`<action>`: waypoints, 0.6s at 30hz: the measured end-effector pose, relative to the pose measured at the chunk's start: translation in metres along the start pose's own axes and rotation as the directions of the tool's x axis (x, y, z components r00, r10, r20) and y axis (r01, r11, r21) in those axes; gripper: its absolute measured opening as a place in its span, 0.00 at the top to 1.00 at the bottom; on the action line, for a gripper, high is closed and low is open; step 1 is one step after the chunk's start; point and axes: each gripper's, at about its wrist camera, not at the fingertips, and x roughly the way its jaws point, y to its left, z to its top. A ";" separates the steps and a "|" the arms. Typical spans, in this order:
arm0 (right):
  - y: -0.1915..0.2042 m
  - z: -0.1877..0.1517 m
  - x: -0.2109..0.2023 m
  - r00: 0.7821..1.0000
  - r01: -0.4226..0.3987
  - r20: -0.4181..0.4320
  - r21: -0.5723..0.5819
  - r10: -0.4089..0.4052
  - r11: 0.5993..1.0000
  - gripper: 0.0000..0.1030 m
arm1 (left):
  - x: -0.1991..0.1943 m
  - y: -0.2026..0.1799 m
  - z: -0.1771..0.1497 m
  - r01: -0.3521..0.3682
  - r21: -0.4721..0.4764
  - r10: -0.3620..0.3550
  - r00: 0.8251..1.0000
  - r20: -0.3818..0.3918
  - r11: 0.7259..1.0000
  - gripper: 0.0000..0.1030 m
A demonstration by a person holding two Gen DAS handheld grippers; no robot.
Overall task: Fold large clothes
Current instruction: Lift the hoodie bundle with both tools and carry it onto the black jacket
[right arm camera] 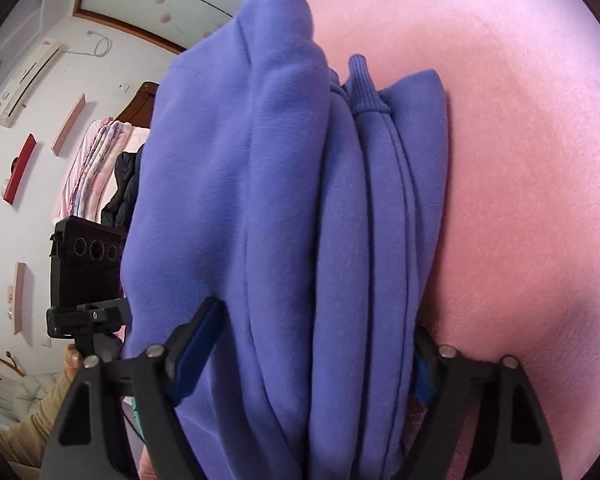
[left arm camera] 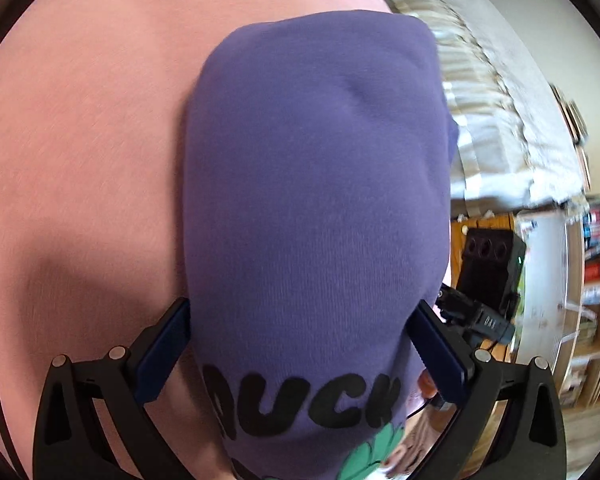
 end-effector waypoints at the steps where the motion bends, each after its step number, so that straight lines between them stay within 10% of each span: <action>1: 0.003 -0.001 -0.002 1.000 0.003 0.008 -0.006 -0.003 1.000 0.28 | 0.001 0.000 -0.001 -0.005 -0.012 0.005 1.000 0.000 1.000 0.00; 8: 0.011 -0.015 -0.019 0.997 0.029 0.076 -0.013 -0.028 0.999 0.50 | 0.007 -0.005 0.001 0.022 0.028 -0.022 1.000 -0.011 0.999 0.00; 18: 0.046 -0.038 -0.046 0.991 0.049 0.123 -0.029 -0.045 0.998 0.58 | -0.026 -0.015 -0.019 0.124 0.100 -0.122 0.992 -0.024 0.987 0.03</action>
